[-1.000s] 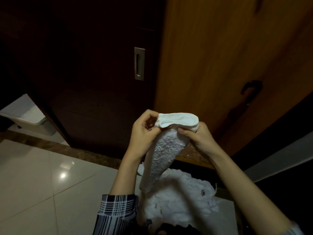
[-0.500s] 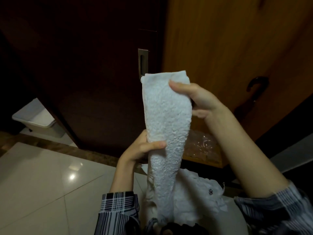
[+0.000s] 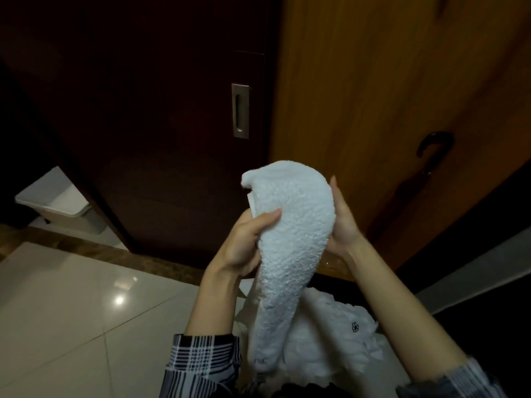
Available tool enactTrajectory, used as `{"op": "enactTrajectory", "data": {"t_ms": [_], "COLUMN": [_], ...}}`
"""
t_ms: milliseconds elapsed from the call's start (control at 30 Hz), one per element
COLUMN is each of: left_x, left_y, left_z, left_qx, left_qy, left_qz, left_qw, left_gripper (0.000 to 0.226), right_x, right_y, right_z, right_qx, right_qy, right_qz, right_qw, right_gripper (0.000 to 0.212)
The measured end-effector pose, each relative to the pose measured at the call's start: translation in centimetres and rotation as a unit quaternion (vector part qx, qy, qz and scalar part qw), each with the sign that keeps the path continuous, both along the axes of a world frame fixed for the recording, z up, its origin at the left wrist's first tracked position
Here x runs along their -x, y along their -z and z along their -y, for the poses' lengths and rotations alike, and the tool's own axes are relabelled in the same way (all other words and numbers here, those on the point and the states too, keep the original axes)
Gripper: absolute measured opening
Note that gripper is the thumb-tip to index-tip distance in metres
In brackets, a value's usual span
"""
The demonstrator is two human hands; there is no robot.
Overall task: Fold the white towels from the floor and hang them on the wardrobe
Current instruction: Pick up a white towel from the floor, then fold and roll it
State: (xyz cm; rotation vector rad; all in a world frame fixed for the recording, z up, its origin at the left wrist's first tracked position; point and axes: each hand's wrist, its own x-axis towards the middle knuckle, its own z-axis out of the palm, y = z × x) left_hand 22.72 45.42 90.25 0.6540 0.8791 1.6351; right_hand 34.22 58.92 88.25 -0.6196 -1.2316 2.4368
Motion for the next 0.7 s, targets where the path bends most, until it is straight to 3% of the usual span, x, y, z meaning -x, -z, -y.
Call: {"op": "enactTrajectory", "data": {"t_ms": [100,233,333,400,467,567,633,700], "left_x": [0.5,1.3,2.4,2.9,3.5,3.3,2.9,2.8], "left_y": [-0.7,-1.6,-1.3,-1.0,-0.3,0.9,1.8,2.1], "left_z": [0.1,0.0,-0.1,0.0,0.1,0.5,0.8,0.7], "left_qx": [-0.019,0.001,0.003,-0.005,-0.004,0.052,0.092,0.104], "left_qy": [-0.029,-0.084,-0.125,-0.152,-0.159,-0.075,0.015,0.068], "left_qz": [0.066,0.141,0.153,0.119,0.085,0.014,-0.081,-0.159], "left_qw": [0.997,0.986,0.98,0.981,0.984,0.996,0.992,0.98], "left_gripper": [0.037,0.049,0.038,0.039,0.055,0.086,0.085,0.068], "right_x": [-1.7,-2.2,-1.9,-1.6,-1.0,0.5,1.8,3.0], "right_y": [3.2,3.4,2.2,0.7,-0.8,-2.8,-4.0,-5.2], "right_z": [1.4,1.9,1.4,1.1,1.1,0.7,0.3,-0.3], "right_qx": [-0.015,-0.212,-0.252,-0.258,-0.246,-0.204,-0.183,-0.176], "right_qy": [-0.038,-0.096,-0.096,-0.095,-0.082,-0.029,0.014,0.035], "right_qz": [0.005,0.114,0.119,0.108,0.082,0.045,0.043,0.044], "right_qw": [0.999,0.966,0.956,0.955,0.962,0.977,0.982,0.983], "right_gripper": [0.099,0.075,0.068,0.054,0.046,0.029,0.029,0.028]}}
